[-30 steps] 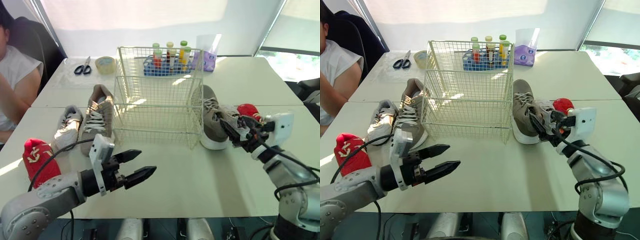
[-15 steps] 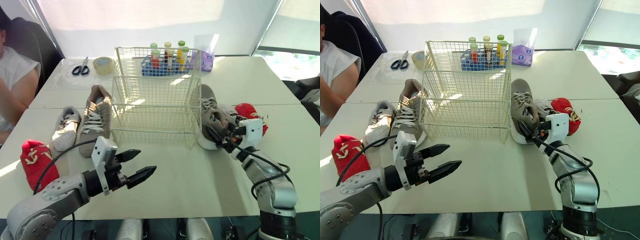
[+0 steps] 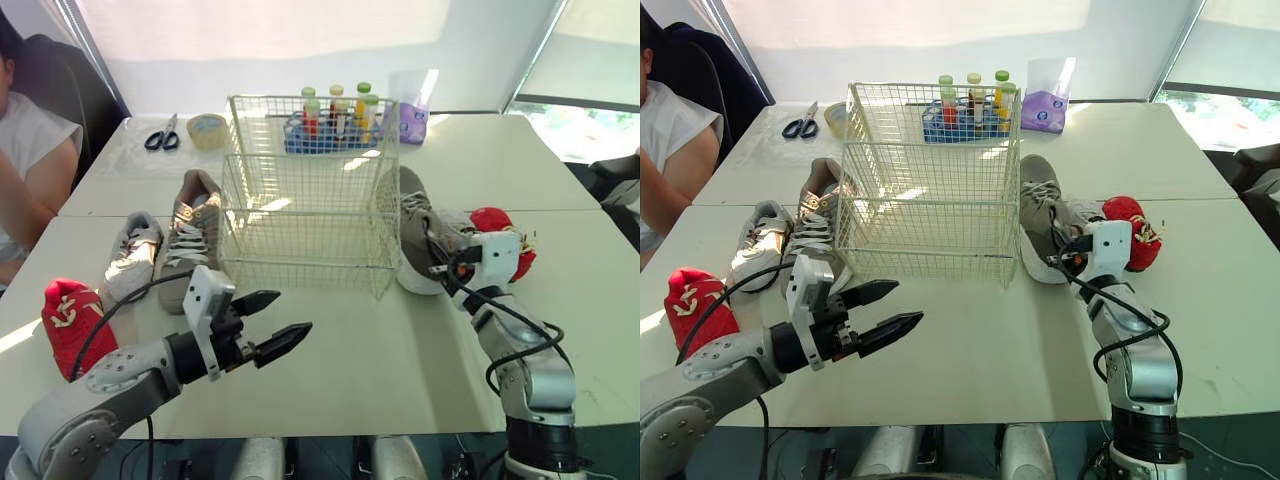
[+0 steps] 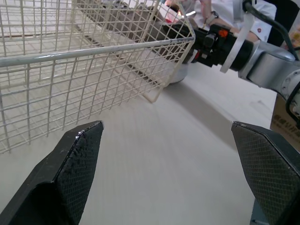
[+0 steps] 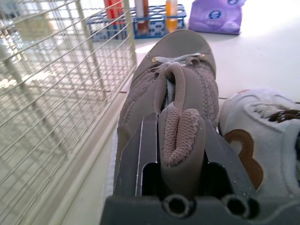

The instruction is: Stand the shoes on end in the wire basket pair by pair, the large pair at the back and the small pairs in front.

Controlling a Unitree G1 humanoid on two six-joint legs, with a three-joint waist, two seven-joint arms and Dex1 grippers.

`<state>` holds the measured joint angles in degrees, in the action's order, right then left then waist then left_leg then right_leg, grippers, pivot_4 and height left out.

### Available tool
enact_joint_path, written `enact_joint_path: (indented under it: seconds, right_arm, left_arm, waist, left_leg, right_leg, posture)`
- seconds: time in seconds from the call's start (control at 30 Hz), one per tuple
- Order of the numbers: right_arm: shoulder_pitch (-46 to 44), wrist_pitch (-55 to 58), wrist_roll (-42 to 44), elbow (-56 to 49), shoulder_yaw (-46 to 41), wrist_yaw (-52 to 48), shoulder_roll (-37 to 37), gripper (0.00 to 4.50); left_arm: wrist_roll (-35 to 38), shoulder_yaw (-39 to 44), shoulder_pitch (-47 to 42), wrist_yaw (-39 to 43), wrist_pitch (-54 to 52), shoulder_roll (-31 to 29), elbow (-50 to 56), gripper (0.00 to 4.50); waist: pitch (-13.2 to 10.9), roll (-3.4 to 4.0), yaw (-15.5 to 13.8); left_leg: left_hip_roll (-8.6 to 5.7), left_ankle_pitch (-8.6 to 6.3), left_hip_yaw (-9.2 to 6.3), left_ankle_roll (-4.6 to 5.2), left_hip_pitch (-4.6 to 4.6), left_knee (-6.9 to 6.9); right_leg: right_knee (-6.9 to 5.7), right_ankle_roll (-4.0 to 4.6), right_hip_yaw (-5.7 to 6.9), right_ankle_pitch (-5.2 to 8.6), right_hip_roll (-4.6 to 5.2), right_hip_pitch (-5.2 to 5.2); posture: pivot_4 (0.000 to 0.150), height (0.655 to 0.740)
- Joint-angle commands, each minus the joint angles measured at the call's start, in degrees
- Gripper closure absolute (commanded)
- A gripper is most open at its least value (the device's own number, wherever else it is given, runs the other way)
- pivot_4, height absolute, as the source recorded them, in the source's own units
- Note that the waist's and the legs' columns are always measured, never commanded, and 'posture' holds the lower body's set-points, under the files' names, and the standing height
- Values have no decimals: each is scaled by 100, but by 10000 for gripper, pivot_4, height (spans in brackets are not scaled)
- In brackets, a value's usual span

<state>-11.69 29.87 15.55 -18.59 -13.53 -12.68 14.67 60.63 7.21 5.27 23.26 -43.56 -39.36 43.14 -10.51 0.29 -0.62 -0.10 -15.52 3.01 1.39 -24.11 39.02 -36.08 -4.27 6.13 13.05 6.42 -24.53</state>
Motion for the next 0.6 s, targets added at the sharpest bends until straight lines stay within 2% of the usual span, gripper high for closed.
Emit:
enact_joint_path:
  seconds: [0.03,0.2,0.27,0.4,0.5,0.6]
  right_arm:
    - [-812,-109,259,-316,-592,173,361,41900]
    - [-1983,-201,326,48,-943,88,1204,41900]
    - [-2502,-414,271,427,-1000,-46,1600,41900]
    - [-3827,-1045,441,1404,-816,-1022,2441,41900]
    - [-4692,-1475,585,2013,-326,-2290,2849,41900]
    - [-5368,-1720,744,2331,64,-3384,3053,41900]
  left_arm:
    - [249,83,-99,150,-67,-65,-6,0]
    - [452,133,-389,239,-197,-132,-197,0]
    - [791,364,-552,198,-227,-151,-308,0]
    - [2087,1161,-968,-218,-326,-511,-641,0]
    - [3446,1782,-1425,-486,-371,-1085,-1141,0]
    - [4201,2466,-1827,-398,-553,-1827,-1892,0]
  waist:
    - [-14,21,-5]
    - [-23,36,-22]
    - [-23,33,-8]
    - [-34,36,14]
    - [-45,40,77]
    - [-49,33,143]
  left_leg:
    - [-1,0,0,0,-7,0]
    - [-8,1,-3,4,-26,1]
    - [-8,0,-4,6,-26,0]
    - [-6,-1,-3,9,-25,3]
    - [-5,-1,-2,9,-22,-2]
    - [5,-1,-7,9,-17,-5]
  right_leg:
    - [0,0,0,-1,-1,-5]
    - [-1,-24,4,-12,-1,-15]
    - [0,-28,7,-12,-3,-14]
    - [-2,-31,7,-12,-4,-13]
    - [-4,-31,6,-11,-5,-15]
    - [-5,-32,6,-11,-16,-10]
  posture:
    - [1500,7400]
    - [1500,7400]
    - [1500,7400]
    - [1500,7400]
    - [1500,7400]
    - [1500,7400]
